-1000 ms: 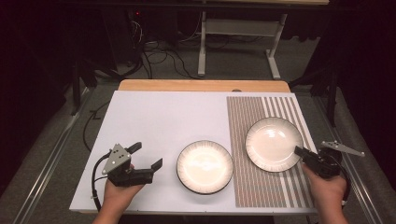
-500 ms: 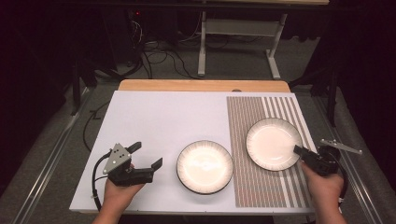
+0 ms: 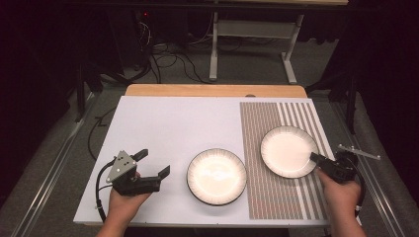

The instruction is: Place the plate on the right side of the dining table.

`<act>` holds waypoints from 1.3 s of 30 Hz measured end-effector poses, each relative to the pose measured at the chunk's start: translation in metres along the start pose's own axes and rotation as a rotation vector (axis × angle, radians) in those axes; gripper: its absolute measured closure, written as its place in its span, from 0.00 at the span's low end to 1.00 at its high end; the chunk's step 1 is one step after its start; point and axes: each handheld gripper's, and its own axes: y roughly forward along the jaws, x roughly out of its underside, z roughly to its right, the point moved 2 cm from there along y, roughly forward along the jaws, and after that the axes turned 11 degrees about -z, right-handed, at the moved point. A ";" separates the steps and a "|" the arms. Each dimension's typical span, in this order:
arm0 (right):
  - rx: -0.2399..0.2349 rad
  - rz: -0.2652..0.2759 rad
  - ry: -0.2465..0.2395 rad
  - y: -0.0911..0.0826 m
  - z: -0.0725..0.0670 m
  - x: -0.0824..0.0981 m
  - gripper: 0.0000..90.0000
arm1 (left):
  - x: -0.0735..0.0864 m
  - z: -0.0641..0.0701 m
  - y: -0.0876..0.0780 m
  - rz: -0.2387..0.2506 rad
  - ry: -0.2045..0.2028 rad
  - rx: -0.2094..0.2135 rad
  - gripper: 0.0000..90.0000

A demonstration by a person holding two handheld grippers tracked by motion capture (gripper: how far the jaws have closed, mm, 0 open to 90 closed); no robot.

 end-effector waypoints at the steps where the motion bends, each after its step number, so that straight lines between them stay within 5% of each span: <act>1: 0.020 -0.001 -0.001 0.000 0.000 0.000 0.90 | 0.000 0.000 0.000 -0.002 0.003 0.000 0.08; 25: 0.067 -0.021 -0.009 0.010 0.003 0.001 0.88 | 0.000 -0.002 0.000 -0.004 0.001 0.002 0.08; 31: 0.095 -0.008 -0.044 0.007 0.002 0.001 0.81 | 0.000 -0.002 -0.001 -0.007 0.005 0.002 0.08; 39: 0.112 0.073 -0.128 -0.009 -0.010 -0.001 0.72 | 0.001 -0.004 -0.001 -0.010 0.006 -0.006 0.08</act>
